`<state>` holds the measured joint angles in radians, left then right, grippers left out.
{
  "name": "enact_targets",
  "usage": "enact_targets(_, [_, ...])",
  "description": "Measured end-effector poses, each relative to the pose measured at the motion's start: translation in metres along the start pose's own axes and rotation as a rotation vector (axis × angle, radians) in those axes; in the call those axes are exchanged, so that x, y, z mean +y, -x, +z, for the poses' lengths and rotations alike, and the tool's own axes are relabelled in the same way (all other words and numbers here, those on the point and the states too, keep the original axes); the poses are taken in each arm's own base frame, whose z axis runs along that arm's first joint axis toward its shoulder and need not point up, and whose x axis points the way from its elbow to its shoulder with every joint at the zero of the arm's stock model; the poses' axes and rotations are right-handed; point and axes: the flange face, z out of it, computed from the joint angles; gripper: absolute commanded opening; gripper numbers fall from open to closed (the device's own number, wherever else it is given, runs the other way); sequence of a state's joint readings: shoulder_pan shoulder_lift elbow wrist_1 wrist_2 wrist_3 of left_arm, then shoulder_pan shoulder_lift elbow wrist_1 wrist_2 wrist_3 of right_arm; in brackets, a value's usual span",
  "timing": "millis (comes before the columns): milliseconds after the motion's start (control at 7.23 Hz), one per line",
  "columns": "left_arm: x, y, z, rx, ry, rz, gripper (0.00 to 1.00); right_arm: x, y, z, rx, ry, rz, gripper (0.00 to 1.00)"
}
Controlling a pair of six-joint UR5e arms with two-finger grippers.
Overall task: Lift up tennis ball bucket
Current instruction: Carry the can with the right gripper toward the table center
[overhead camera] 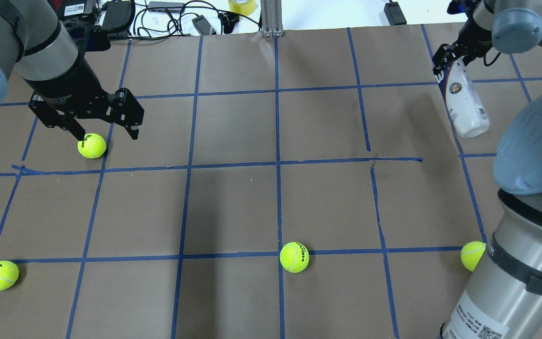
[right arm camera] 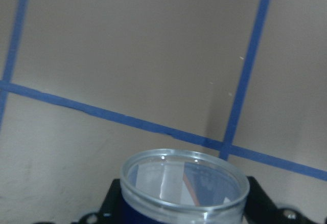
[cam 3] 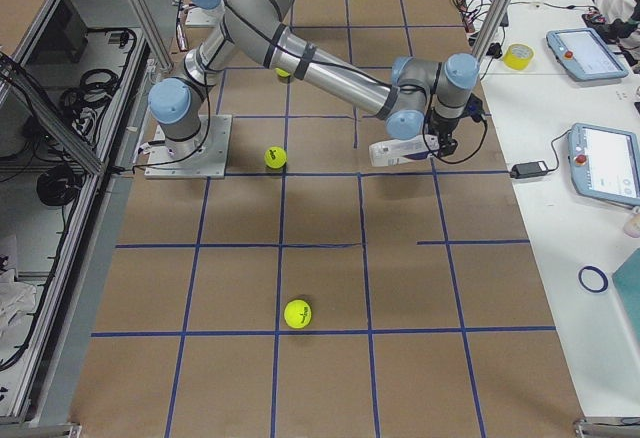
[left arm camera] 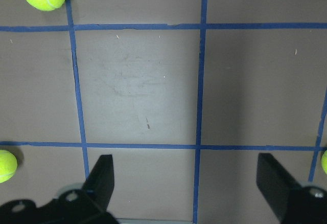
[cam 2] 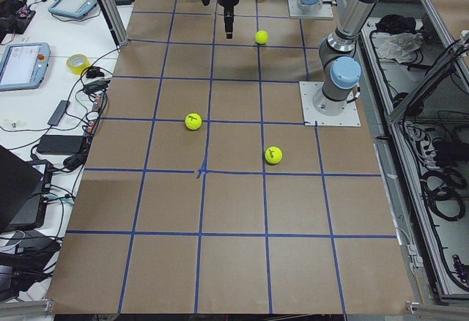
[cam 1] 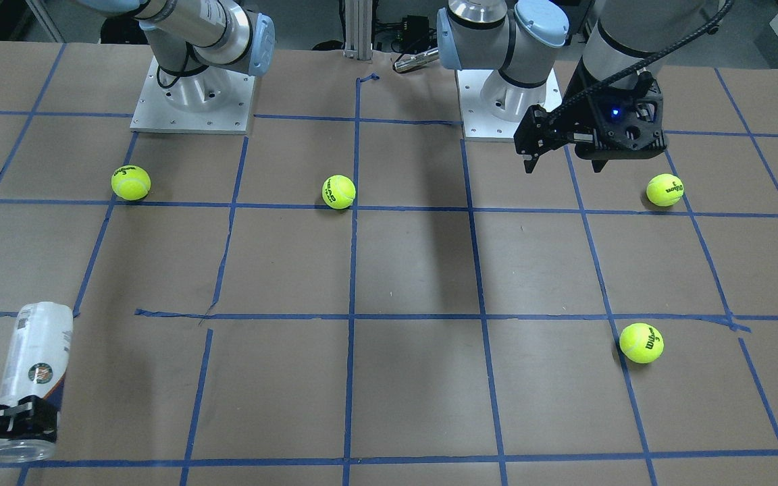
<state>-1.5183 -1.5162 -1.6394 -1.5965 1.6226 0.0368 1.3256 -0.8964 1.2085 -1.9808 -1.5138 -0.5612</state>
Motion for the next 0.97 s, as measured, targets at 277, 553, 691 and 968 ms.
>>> enact_targets(277, [-0.001,0.001,-0.001,0.001,-0.006,-0.003,1.00,-0.023,0.139,-0.027,0.045,0.006,-0.258,0.07])
enact_targets(553, [-0.002,0.005,-0.005,0.002,-0.017,-0.011,1.00,-0.031,0.271,-0.027,0.045,0.001,-0.558,0.00])
enact_targets(691, [-0.002,0.006,-0.005,0.002,-0.019,-0.012,1.00,-0.031,0.335,-0.024,0.045,-0.024,-0.769,0.00])
enact_targets(968, [-0.004,0.008,-0.007,0.002,-0.029,-0.016,1.00,-0.019,0.437,-0.017,0.041,-0.072,-1.151,0.02])
